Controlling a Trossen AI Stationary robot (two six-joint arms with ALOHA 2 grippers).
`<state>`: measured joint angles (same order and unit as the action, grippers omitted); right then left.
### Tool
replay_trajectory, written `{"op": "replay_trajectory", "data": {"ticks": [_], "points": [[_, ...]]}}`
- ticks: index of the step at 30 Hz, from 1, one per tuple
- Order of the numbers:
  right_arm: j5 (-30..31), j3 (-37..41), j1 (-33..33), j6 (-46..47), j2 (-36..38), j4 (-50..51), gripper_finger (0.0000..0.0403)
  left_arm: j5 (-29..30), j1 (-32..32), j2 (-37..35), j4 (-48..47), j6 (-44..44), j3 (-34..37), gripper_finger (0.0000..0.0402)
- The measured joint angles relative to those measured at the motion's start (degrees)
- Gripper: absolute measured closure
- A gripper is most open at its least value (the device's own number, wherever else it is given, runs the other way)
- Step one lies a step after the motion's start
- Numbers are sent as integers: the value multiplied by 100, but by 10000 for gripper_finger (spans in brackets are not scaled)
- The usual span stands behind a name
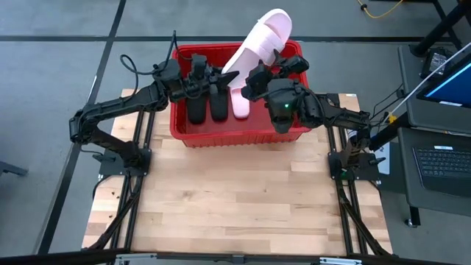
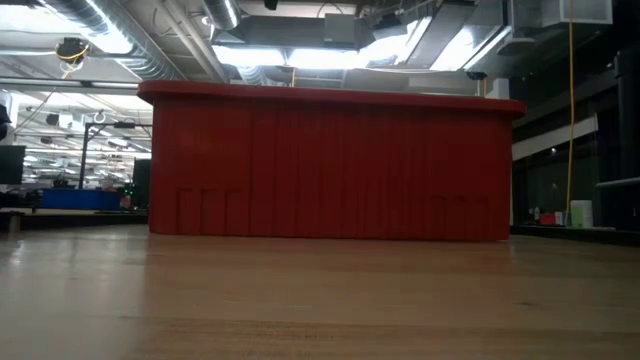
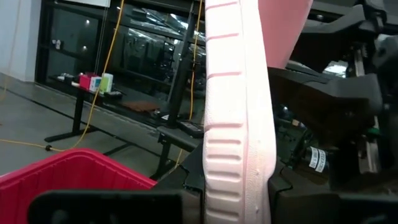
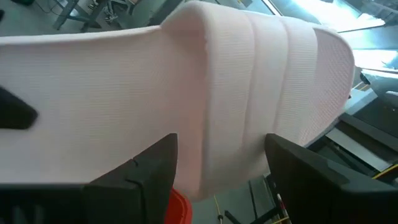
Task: Pick and place slides into bin
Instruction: Put the pink slipper into the red bin
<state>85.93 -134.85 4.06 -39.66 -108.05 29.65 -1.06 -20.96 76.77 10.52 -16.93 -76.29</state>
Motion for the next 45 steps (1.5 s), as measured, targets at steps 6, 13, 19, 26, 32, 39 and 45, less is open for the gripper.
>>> {"op": "replay_trajectory", "data": {"ticks": [6, 13, 19, 26, 32, 39, 45], "points": [[16, -1, -57, -6, 0, -3, 165, 4, 32, 0, -40, 124, 0, 344], [168, -1, -58, -81, 0, -4, 232, -2, 32, 0, -157, 159, 0, 344], [257, 0, -53, -280, 0, -6, 302, -41, 34, 0, -152, 304, 0, 344], [282, -2, -36, -301, 0, -11, 388, -382, 33, 0, -161, 447, 0, 344], [273, 0, -34, -306, 0, -11, 390, -334, 44, 2, -410, 579, 0, 280], [439, -1, -36, -457, -2, 9, 390, -362, 41, -4, -497, 610, 0, 218], [424, -1, -29, -714, -2, -38, 390, -663, 39, -13, -645, 679, 0, 205]]}}
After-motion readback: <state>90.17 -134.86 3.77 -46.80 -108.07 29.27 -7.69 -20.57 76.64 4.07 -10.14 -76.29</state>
